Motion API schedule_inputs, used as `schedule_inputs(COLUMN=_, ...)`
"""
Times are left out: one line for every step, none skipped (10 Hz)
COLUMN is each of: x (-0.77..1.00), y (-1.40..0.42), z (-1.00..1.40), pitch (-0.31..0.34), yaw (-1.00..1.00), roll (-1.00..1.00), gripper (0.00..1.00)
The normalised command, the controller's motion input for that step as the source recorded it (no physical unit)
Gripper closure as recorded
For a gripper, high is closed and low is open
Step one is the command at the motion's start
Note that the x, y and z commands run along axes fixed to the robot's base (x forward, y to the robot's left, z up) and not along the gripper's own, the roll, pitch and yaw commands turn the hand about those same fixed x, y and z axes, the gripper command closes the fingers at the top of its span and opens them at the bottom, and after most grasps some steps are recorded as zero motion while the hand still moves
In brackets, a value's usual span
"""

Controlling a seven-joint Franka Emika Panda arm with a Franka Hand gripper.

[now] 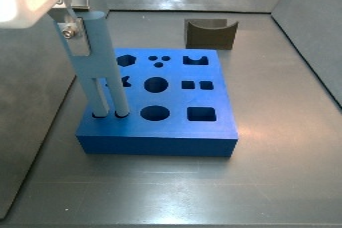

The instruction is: Insert the square-circle object.

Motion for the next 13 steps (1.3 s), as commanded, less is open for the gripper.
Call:
schedule_inputs(x=0.21, y=0.0, z=-0.59, pitch=0.037, yaw=-0.17, roll=-0.06, gripper=1.0)
schedule_inputs(x=0.26, y=0.0, z=-0.8, pitch=0.076, yaw=-0.23, roll=0.0, gripper=1.0)
schedule_inputs(x=0.08, y=0.0, z=-0.82, pitch=0.106, yaw=-0.25, roll=0.03, gripper=1.0)
schedule_inputs(x=0.0, y=0.0, z=-0.89, pitch=0.089, yaw=-0.23, roll=0.05, gripper=1.0)
schedule_inputs(x=-0.38, y=0.0, z=-0.65, pitch=0.0, yaw=-0.07, roll=0.02, gripper=1.0)
schedule_inputs(x=-0.35, y=0.0, z=-0.47, pitch=0.0, yaw=-0.03, roll=0.0, gripper=1.0)
schedule_inputs(x=-0.17, y=0.0, z=-0.51, pitch=0.0, yaw=0.0, roll=0.0, gripper=1.0)
schedule_inputs(x=0.02, y=-0.07, z=-0.66, pitch=0.0, yaw=0.01, roll=0.0, gripper=1.0)
schedule_inputs(x=0.2, y=-0.08, z=-0.82, pitch=-0.016, yaw=0.0, roll=0.0, gripper=1.0)
schedule_inputs(x=0.24, y=-0.11, z=-0.84, pitch=0.0, yaw=0.0, roll=0.0, gripper=1.0)
schedule_inputs(x=0.17, y=-0.09, z=-0.75, pitch=0.0, yaw=0.0, roll=0.0, gripper=1.0)
schedule_inputs(x=0.21, y=-0.08, z=-0.69, pitch=0.0, yaw=0.0, roll=0.0, gripper=1.0)
schedule_inputs(x=0.15, y=-0.01, z=-0.63, pitch=0.0, yaw=0.0, roll=0.0, gripper=1.0)
